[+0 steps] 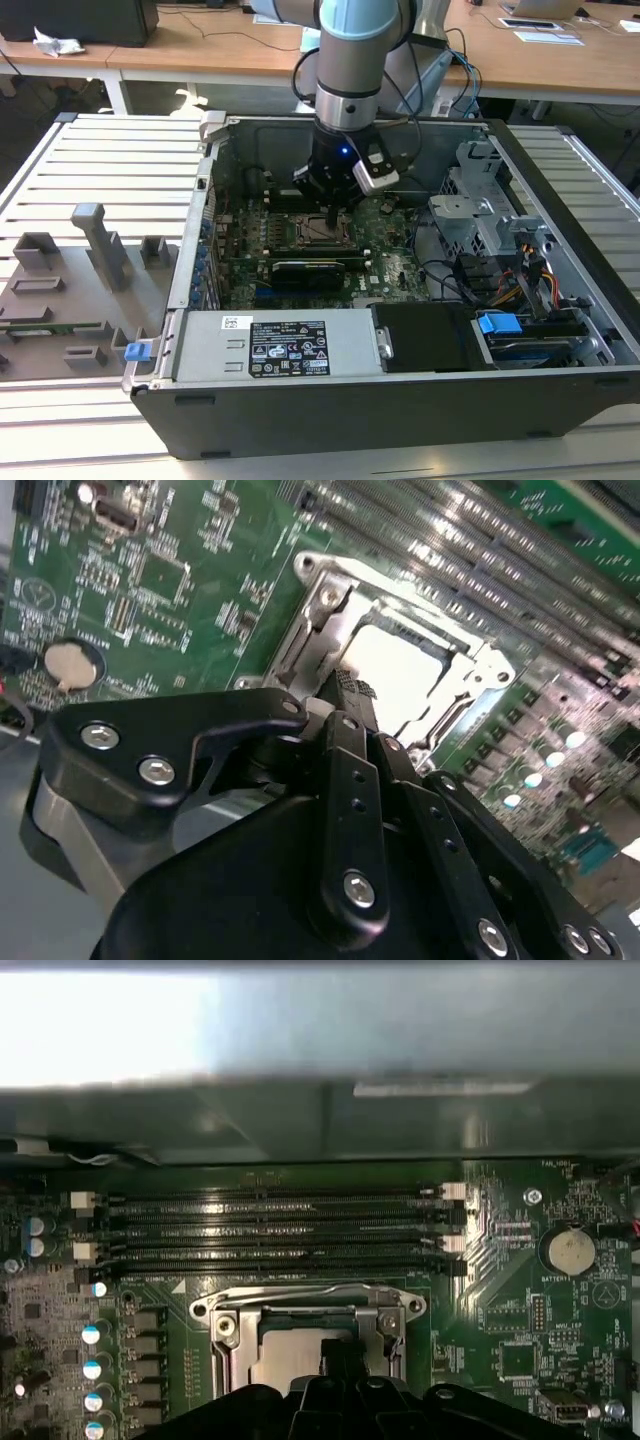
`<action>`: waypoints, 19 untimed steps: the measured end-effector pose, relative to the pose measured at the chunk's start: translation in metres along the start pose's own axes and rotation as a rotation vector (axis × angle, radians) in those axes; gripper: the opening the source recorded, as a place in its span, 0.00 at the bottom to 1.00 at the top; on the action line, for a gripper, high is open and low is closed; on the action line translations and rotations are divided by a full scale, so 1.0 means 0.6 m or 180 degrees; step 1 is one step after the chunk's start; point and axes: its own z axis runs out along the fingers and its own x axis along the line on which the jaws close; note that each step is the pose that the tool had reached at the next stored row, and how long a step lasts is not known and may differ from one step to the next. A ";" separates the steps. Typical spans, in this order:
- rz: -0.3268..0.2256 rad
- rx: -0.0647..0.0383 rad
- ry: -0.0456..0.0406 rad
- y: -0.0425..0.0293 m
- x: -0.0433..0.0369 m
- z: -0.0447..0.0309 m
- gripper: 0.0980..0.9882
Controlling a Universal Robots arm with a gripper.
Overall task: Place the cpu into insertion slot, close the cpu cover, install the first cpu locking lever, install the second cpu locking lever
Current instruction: 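Install the first cpu locking lever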
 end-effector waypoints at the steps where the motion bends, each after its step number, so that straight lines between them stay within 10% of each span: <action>1: 0.0000 0.0000 0.0000 -0.003 0.000 0.000 0.01; 19: 0.0000 0.0106 -0.0003 -0.006 0.000 -0.047 0.01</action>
